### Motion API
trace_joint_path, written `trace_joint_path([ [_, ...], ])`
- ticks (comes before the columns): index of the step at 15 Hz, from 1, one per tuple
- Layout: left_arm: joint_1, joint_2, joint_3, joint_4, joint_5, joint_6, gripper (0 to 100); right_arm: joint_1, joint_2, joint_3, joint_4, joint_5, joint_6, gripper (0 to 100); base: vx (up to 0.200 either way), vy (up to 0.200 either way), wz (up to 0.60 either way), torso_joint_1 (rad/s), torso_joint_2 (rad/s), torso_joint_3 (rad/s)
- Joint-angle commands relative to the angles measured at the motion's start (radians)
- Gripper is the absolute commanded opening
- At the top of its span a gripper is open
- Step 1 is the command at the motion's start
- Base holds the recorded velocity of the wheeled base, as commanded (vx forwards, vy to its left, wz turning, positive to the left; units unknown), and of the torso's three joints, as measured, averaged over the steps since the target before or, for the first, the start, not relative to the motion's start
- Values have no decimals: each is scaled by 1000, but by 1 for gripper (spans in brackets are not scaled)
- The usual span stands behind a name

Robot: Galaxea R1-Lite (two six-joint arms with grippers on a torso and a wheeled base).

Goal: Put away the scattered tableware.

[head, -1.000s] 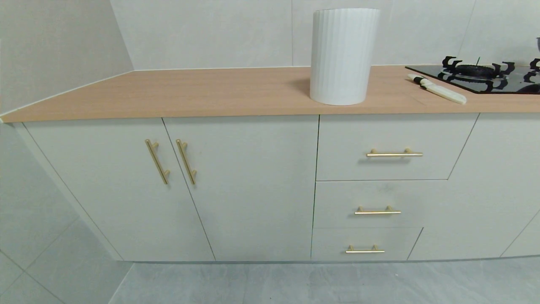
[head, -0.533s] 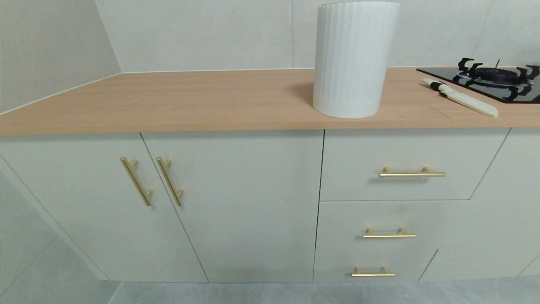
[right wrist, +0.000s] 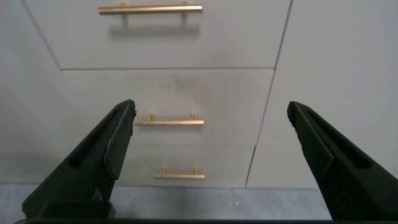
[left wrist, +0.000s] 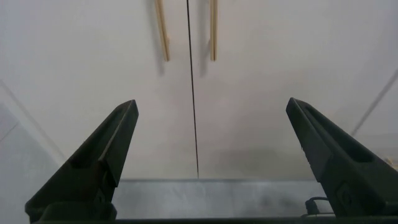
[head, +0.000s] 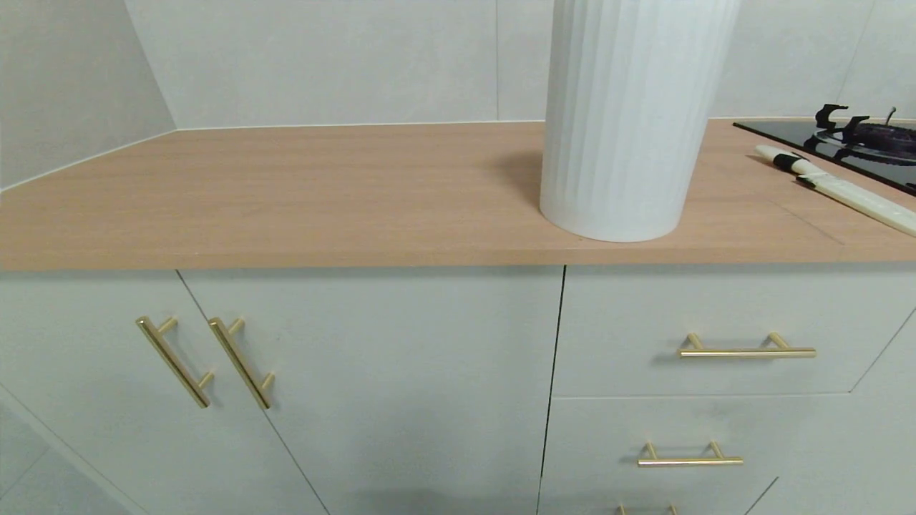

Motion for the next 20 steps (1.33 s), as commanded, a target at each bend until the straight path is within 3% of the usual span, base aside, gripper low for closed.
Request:
trace_joint_path([
  [1, 0, 0, 0, 0, 0, 0, 100, 0, 2, 0, -1, 1, -1, 100, 0, 0, 0, 0, 0, 0],
  [20, 0, 0, 0, 0, 0, -2, 100, 0, 2, 0, -1, -1, -5, 100, 0, -11, -32, 0, 0, -1],
])
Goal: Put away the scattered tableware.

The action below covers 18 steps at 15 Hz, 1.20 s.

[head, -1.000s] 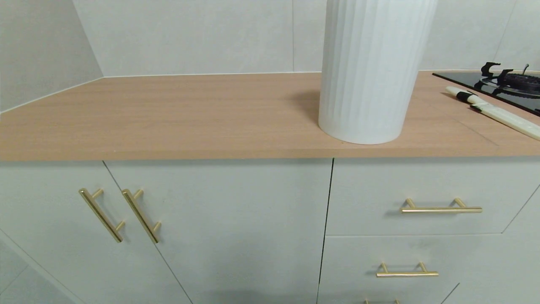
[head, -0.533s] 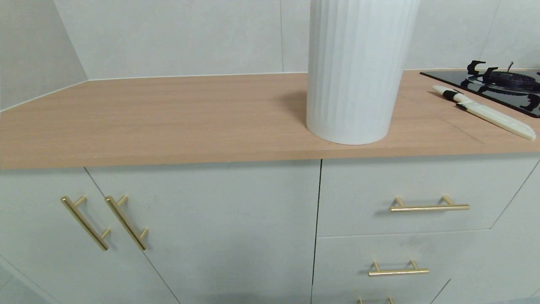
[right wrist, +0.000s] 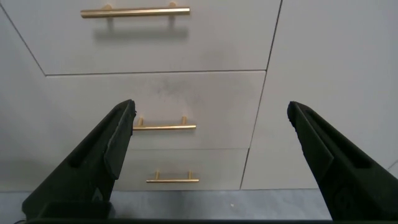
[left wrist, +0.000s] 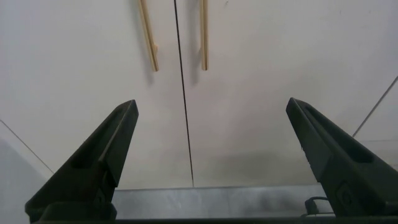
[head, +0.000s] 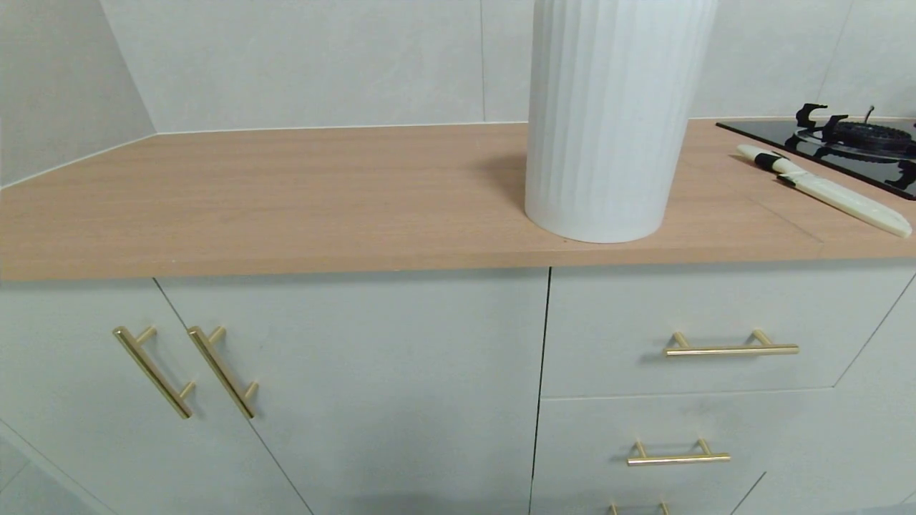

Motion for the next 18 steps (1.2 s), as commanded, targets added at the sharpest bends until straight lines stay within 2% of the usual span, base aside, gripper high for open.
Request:
trace_joint_path([
  [1, 0, 0, 0, -1, 0, 0, 100, 0, 1, 0, 0, 0, 0, 100, 0, -200, 0, 2, 7, -7],
  [11, 0, 0, 0, -1, 0, 0, 100, 0, 1, 0, 0, 0, 0, 100, 0, -200, 0, 1, 0, 1],
  [18, 0, 0, 0, 1, 0, 0, 100, 0, 1, 0, 0, 0, -3, 100, 0, 0, 0, 0, 0, 0],
])
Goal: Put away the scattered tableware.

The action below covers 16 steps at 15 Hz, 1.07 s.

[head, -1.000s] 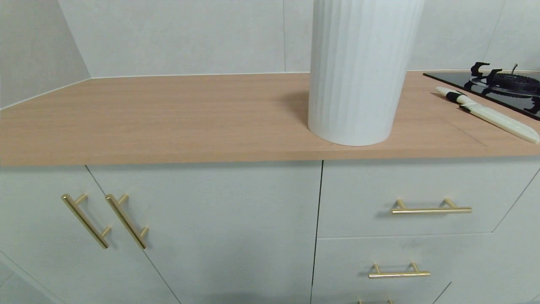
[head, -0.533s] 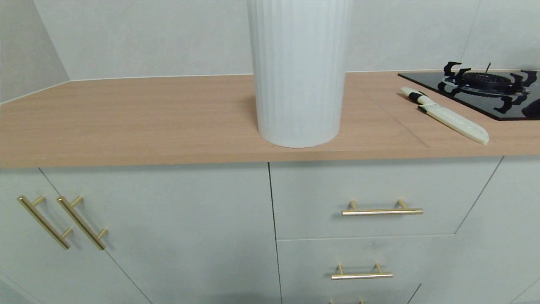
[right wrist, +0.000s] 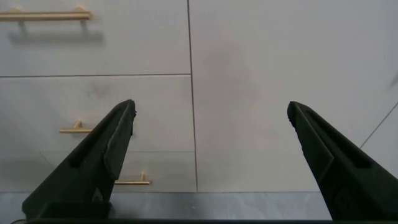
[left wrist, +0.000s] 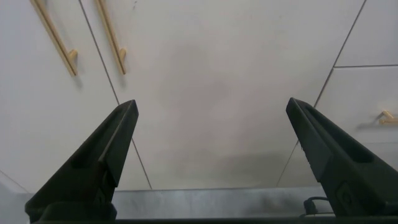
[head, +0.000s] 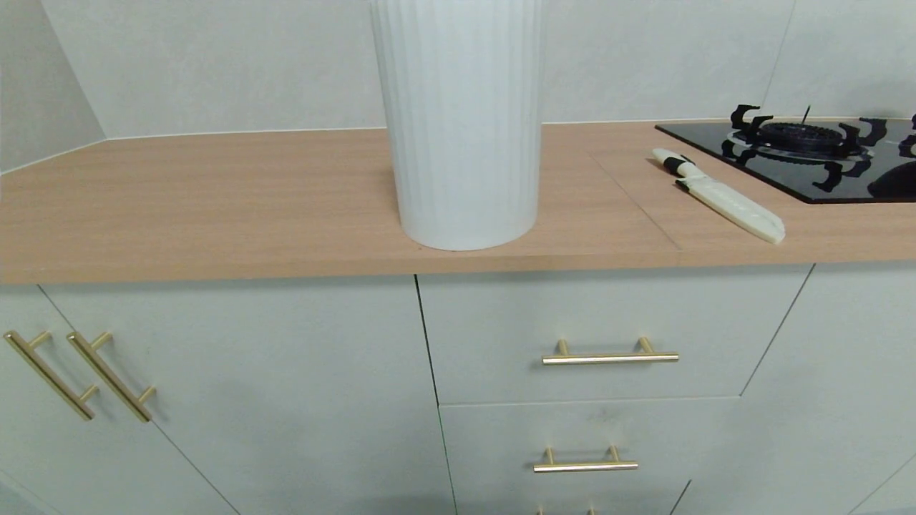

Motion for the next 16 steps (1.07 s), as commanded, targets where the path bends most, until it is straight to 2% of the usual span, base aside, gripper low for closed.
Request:
trace_joint_path([
  [1, 0, 0, 0, 1, 0, 0, 100, 0, 1, 0, 0, 0, 0, 100, 0, 0, 0, 0, 0, 0],
  [8, 0, 0, 0, 1, 0, -2, 100, 0, 1, 0, 1, 2, -1, 100, 0, 0, 0, 0, 0, 0],
  [12, 0, 0, 0, 1, 0, -2, 100, 0, 1, 0, 1, 0, -1, 100, 0, 0, 0, 72, -246, -251],
  [16, 0, 0, 0, 1, 0, -2, 100, 0, 1, 0, 1, 0, -1, 100, 0, 0, 0, 133, -516, -307],
])
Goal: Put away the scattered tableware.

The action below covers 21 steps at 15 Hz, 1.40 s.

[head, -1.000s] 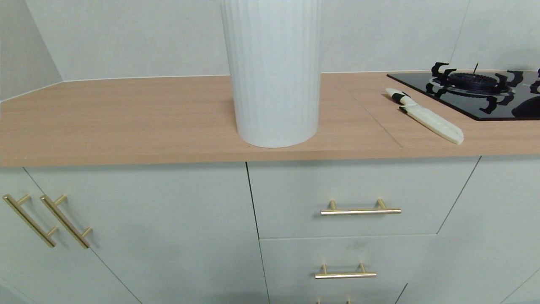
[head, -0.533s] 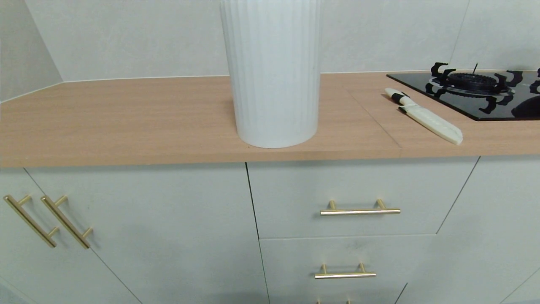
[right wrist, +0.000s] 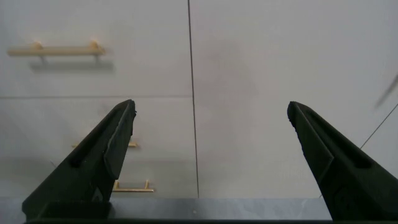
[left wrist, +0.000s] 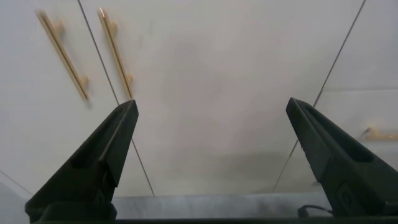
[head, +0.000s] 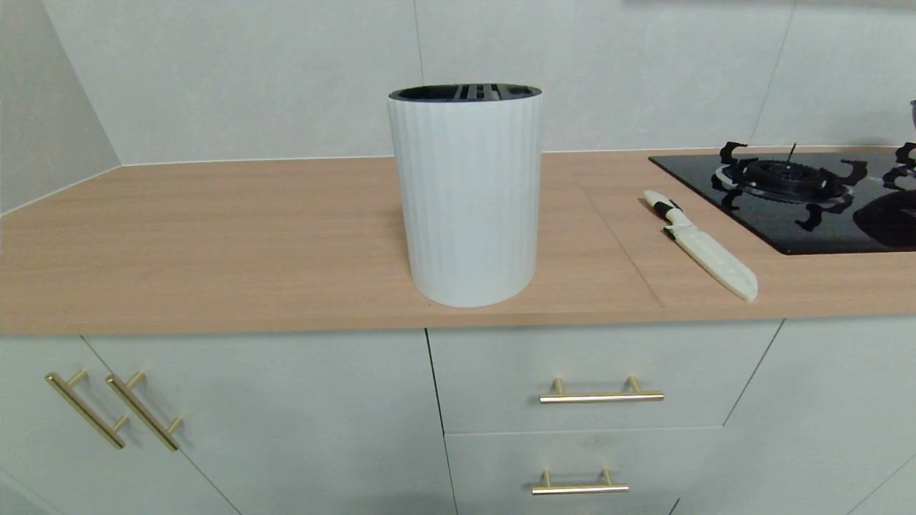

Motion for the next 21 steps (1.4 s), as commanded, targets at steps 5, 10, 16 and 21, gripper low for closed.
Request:
trace_joint_path([
  [5, 0, 0, 0, -1, 0, 0, 100, 0, 1, 0, 0, 0, 0, 100, 0, 0, 0, 175, -475, -297],
  [10, 0, 0, 0, 1, 0, 0, 100, 0, 1, 0, 0, 0, 0, 100, 0, 0, 0, 199, -485, -287],
  [16, 0, 0, 0, 1, 0, 0, 100, 0, 1, 0, 0, 1, 0, 100, 0, 0, 0, 220, -518, -289],
  [21, 0, 0, 0, -1, 0, 0, 100, 0, 1, 0, 0, 0, 0, 100, 0, 0, 0, 253, -548, -296],
])
